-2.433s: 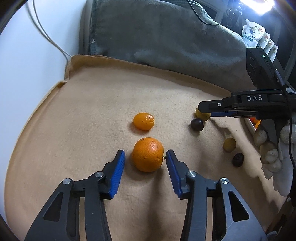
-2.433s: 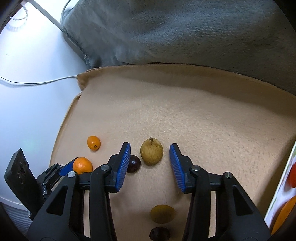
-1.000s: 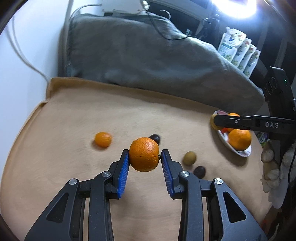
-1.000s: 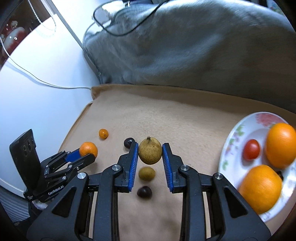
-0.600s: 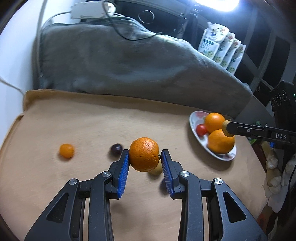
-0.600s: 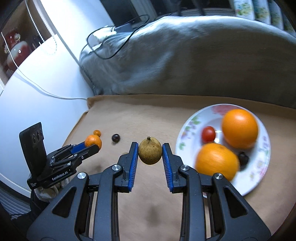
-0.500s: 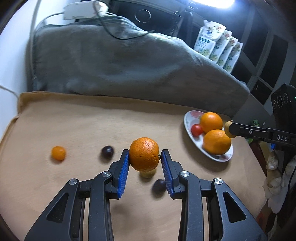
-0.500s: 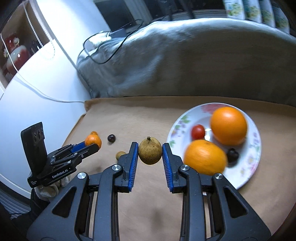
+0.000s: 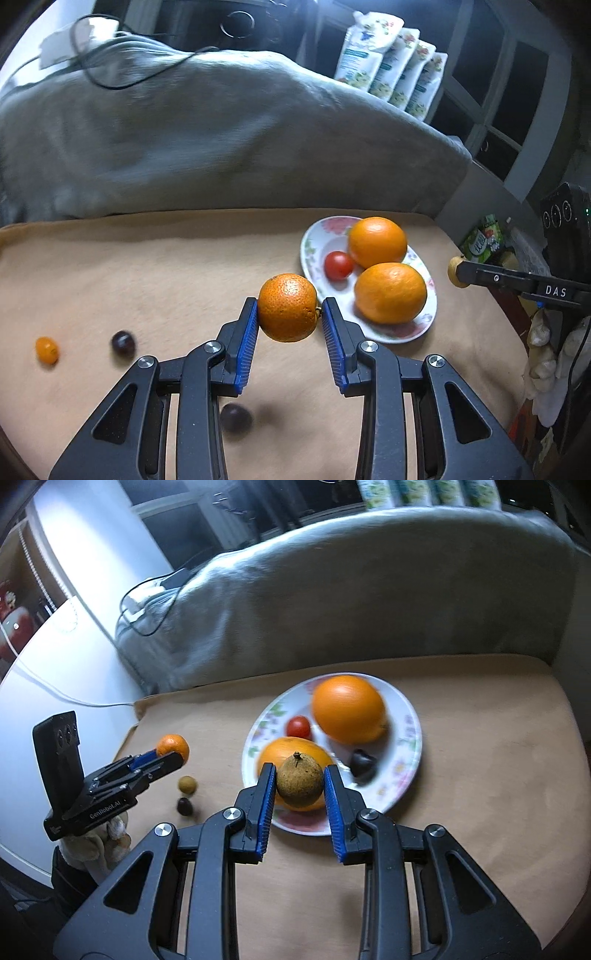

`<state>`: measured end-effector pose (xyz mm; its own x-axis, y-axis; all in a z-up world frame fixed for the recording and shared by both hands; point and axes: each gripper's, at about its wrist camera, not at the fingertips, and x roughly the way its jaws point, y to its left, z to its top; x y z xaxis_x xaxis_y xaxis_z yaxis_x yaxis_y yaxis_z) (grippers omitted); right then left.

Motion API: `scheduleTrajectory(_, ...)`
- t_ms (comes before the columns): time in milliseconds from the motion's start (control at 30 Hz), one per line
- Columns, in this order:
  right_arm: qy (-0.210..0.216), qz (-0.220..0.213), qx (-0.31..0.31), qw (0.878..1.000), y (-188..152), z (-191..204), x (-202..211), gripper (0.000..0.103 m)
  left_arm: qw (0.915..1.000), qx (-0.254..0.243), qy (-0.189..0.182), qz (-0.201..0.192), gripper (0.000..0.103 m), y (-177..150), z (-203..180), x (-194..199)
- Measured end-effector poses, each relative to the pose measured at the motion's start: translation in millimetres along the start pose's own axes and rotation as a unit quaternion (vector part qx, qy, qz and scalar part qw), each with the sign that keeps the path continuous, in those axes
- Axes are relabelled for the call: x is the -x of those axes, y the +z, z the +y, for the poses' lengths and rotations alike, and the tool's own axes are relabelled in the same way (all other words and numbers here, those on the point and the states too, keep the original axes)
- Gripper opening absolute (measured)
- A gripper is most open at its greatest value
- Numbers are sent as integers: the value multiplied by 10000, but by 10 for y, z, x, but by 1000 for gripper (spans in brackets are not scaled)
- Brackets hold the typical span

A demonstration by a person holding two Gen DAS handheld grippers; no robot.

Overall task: Organize fruits
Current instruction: 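Carry the mandarin and yellow-green fruit to the plate and open both grippers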

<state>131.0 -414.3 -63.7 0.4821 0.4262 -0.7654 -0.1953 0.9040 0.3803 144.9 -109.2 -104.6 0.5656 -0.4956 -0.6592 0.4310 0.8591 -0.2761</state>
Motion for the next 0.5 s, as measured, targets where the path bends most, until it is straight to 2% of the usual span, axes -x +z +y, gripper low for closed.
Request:
scheduleTrajectory(267, -278, 69, 90, 9995, -42, -198, -52, 28, 9998, -63, -111, 151, 33, 141, -114, -254)
scheduleTrajectory(500, -335, 150, 211, 9991, -77, -248, -129, 28, 9994, -128, -175, 270, 33, 274, -181, -455)
